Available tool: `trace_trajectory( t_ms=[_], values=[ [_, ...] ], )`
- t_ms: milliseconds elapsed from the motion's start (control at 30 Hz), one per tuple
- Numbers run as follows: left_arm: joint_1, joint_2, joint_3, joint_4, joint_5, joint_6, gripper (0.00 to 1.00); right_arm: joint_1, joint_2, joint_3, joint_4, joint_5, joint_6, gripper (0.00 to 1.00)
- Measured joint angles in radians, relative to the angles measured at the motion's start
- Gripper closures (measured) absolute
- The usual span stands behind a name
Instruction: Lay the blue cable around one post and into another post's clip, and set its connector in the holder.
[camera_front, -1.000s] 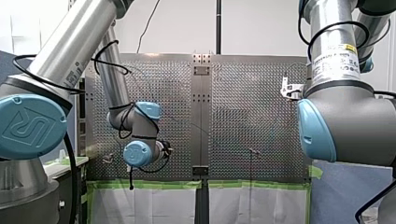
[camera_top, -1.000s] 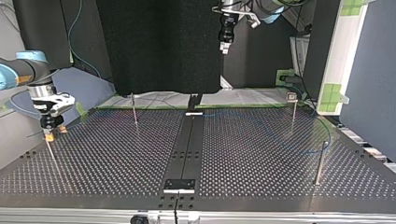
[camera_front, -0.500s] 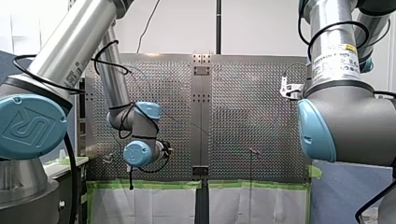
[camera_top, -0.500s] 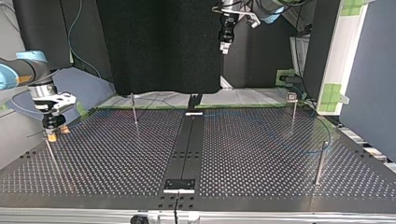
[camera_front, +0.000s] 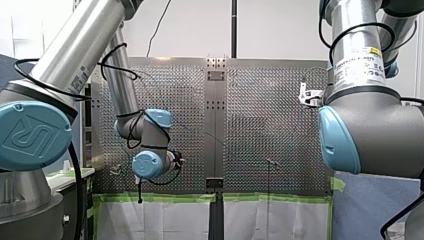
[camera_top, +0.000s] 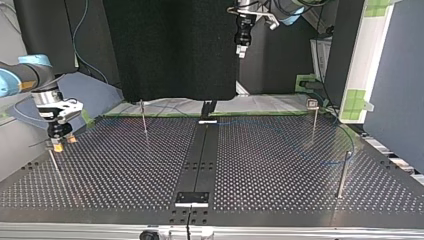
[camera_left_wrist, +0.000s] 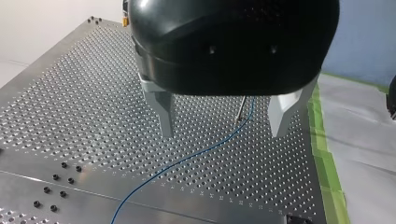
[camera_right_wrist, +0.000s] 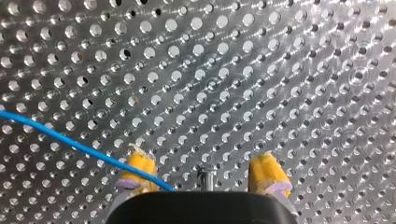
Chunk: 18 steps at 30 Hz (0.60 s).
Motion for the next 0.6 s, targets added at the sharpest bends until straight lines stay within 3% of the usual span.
trace_trajectory(
  t_ms=[433,600],
  values=[
    [0.0,0.0,0.0,-0.003,-0.007,0.0,0.01,0.008,0.0,0.0,0.02,-0.003,-0.014,0.0],
    [0.0,0.0,0.0,-0.006,-0.008,0.0,0.01,0.011,0.0,0.0,0.048,-0.002,-0.039,0.0]
  ],
)
